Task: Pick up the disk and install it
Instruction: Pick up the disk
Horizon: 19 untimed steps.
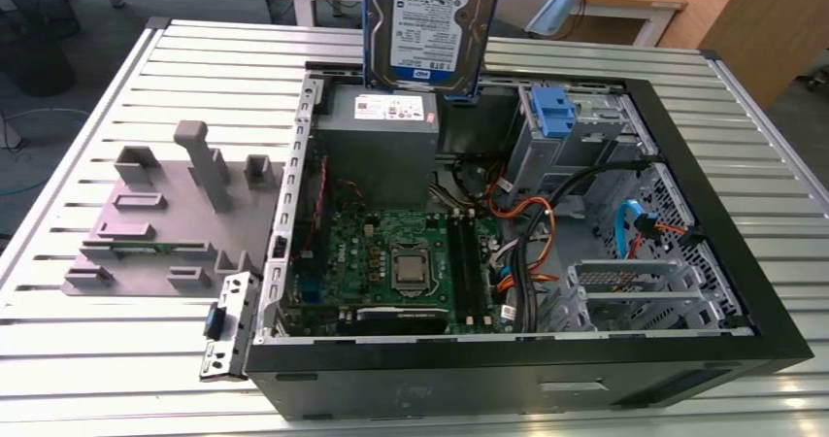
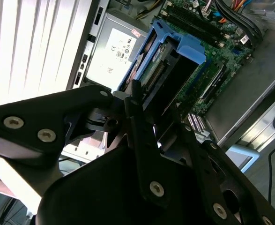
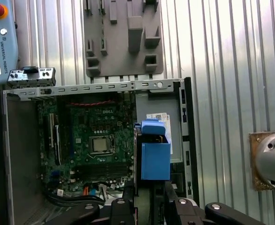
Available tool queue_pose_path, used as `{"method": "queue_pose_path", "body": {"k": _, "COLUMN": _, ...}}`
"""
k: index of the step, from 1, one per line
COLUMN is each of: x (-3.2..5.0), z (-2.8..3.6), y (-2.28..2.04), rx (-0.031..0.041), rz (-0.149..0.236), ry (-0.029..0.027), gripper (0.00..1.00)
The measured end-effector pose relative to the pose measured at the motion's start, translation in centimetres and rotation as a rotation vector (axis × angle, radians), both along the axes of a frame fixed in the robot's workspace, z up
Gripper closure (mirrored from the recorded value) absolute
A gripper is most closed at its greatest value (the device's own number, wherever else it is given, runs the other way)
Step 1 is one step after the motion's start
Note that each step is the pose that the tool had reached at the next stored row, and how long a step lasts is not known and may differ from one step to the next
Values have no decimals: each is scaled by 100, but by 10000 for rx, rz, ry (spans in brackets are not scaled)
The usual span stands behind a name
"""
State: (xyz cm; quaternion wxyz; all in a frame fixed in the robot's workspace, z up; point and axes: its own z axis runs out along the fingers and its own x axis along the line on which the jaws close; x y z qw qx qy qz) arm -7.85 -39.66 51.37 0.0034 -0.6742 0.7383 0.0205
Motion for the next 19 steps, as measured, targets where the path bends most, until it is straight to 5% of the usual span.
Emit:
{"method": "queue_pose_path", "body": {"k": 9, "x": 1, "z": 0, "y": -13, "rx": -1, "rz": 3, "ry": 1, "gripper": 65}}
{"method": "queue_pose_path", "body": {"k": 19, "x": 2, "z": -17, "y": -142, "rx": 0, "rz": 1, "ry": 0, "gripper": 65}}
